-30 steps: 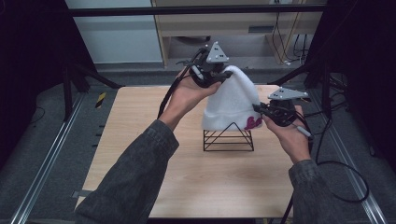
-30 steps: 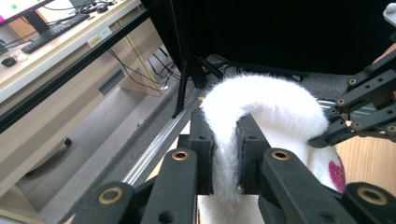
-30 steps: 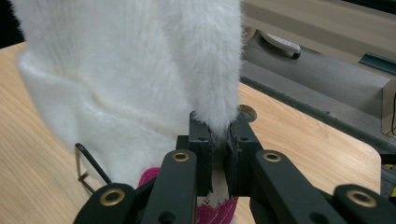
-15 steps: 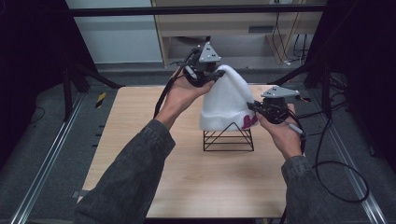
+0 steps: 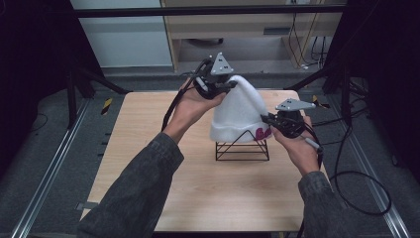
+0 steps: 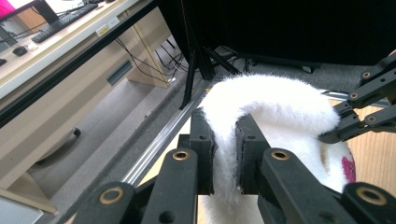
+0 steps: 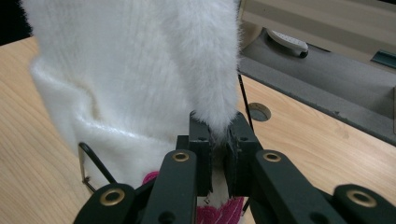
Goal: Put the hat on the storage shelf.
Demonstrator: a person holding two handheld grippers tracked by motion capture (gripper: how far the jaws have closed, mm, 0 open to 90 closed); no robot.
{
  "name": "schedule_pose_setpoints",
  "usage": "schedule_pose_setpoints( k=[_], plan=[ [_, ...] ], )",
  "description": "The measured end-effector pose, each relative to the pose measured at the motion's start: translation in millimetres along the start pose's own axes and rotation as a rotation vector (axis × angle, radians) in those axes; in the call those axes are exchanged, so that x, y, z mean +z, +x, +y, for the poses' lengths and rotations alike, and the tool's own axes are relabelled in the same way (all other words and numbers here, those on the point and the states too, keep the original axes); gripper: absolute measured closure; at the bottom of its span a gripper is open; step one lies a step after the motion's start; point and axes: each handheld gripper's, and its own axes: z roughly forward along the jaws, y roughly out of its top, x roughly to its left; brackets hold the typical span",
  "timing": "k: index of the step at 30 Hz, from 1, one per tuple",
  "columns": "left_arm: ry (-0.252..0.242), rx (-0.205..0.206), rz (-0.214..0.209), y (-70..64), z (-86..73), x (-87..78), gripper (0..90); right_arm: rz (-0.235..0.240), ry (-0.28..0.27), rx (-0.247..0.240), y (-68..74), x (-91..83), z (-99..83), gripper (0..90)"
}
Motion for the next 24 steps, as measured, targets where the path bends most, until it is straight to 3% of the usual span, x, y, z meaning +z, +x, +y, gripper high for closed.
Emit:
schedule_pose_setpoints(
  k=[5,11,24],
  plan=[
    [0.010,0.014,-0.015,-4.4,-2.2,2.3,80.0,0.004,0.012,0.004,-0.7,-0.1,-7.7,82.9],
    [0.007,-0.008,-0.041,-6.5,-4.9,3.0,79.9,0.001,0.027,-0.006,0.6,-0.4,-10.9,82.9],
    [0.052,0.002,-0.088,-20.7,-15.1,14.3,79.6,0.001,0.078,-0.003,2.4,-0.3,-31.9,82.5]
  ],
)
